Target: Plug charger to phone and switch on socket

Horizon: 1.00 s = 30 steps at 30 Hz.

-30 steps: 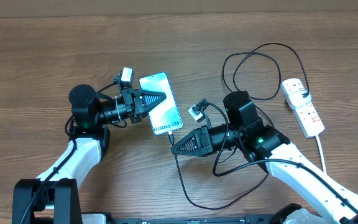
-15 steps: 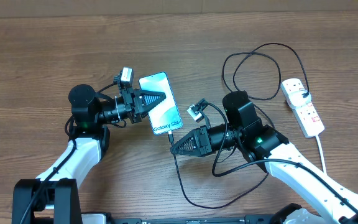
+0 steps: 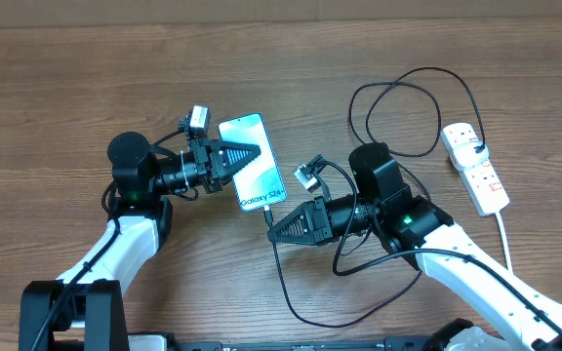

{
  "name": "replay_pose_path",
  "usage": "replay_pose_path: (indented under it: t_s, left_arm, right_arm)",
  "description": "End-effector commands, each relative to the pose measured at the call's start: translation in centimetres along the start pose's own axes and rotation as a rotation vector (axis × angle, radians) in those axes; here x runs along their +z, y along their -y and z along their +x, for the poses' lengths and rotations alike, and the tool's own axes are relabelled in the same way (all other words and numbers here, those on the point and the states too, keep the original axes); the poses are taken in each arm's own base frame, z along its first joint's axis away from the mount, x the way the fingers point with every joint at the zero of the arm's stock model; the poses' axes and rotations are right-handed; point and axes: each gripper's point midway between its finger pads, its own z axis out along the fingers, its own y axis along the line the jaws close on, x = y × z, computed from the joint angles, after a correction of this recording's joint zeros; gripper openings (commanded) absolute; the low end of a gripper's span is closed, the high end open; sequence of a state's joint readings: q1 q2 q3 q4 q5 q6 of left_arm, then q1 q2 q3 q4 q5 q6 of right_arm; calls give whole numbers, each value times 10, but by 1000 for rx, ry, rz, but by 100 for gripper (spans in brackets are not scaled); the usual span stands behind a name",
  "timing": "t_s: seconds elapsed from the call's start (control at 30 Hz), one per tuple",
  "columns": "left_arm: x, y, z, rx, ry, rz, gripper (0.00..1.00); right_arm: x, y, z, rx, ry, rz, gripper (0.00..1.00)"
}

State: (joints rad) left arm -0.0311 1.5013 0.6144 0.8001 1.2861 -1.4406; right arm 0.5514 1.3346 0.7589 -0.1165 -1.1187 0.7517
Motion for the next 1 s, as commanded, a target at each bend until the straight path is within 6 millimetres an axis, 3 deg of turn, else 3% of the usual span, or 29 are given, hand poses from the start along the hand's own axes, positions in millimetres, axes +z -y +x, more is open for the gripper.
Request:
replay_pose_path:
  t_s: [0.0,0.43,0.97]
  left_arm:
    - [1,10,4,40,-44,15,4]
    - [1,12,14,123,-103,27,4]
    - [1,11,8,64,-66,19,4]
  right_arm:
    - [0,5,-1,11,12,15,4]
    - [0,2,-5,-12,21,5,4]
    - [8,3,-1,8,18,24,4]
